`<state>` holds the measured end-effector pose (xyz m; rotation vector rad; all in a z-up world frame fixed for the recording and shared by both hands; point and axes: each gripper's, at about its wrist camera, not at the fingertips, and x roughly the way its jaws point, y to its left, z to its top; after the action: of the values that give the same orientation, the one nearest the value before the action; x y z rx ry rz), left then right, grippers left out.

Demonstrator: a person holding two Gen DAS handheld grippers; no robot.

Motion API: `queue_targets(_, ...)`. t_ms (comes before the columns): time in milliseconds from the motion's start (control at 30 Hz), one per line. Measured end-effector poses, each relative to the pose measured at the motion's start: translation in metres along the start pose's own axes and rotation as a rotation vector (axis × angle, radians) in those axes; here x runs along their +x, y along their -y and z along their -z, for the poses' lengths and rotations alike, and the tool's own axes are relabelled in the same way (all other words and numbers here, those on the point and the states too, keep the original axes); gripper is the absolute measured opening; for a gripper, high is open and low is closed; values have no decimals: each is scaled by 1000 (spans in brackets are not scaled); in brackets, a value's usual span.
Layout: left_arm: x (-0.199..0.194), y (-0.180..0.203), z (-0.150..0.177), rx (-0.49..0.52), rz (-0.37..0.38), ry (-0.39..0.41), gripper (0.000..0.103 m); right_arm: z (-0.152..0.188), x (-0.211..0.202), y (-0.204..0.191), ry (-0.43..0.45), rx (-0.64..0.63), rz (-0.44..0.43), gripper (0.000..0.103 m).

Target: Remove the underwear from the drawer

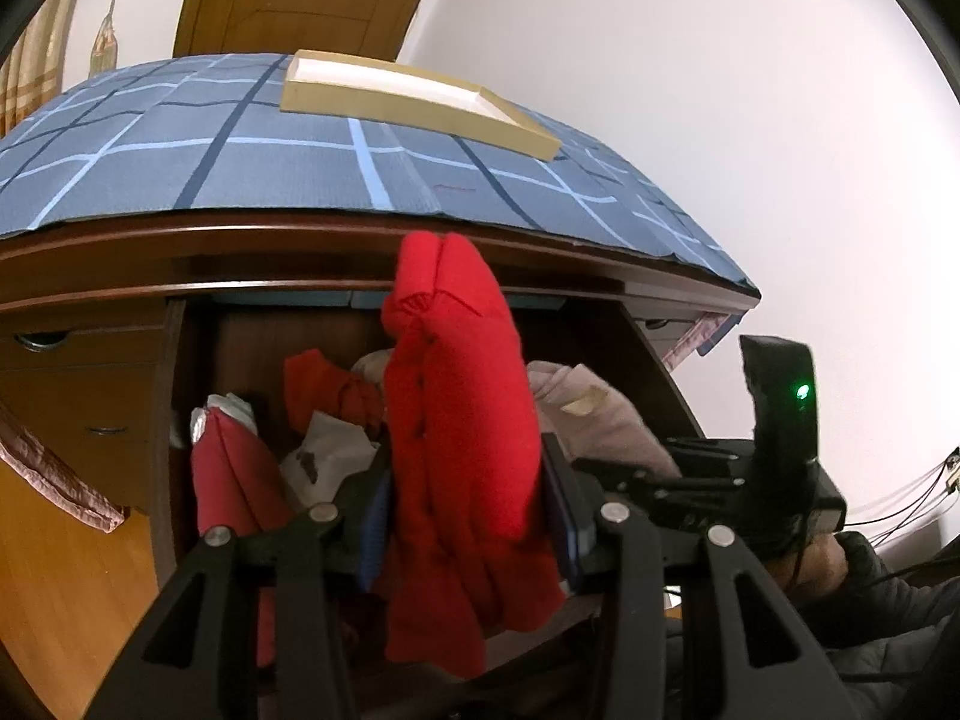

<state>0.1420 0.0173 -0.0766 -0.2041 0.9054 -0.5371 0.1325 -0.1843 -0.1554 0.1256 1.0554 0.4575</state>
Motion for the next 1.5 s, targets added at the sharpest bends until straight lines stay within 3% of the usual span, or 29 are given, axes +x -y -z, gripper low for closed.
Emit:
queue_targets(167, -2, 1, -4, -5, -1, 14, 43, -3, -24, 7, 54, 67, -86, 19)
queue_targets(367, -8, 7, -16, 7, 3, 51, 43, -24, -66, 5, 210, 111, -197, 19)
queue_targets(633, -12, 18, -45, 45, -22, 112, 43, -54, -78, -7, 316, 118, -212, 20)
queue_targets(867, -19, 16, -80, 39, -39, 216, 43, -90, -80, -18, 385, 110, -209, 20)
queue_targets(967, -23, 17, -94, 60, -43, 250, 25, -107, -82, -23, 412, 97, -204, 20)
queue_targets(1100, -12, 18, -96, 114, -95, 183, 23, -115, -82, -25, 421, 110, -151, 20)
queue_targets(1300, 24, 10, -70, 181, -122, -29, 25, -103, -72, -10, 383, 132, -127, 20)
queue_targets(1400, 39, 9, -53, 214, -77, -144, 34, -93, -69, -1, 369, 140, -109, 20)
queue_targets(1467, 49, 7, -40, 252, -82, -213, 46, -86, -71, 3, 364, 138, -98, 20)
queue_targets(1500, 53, 6, -37, 264, -95, -233, 47, -83, -73, 5, 363, 138, -92, 20)
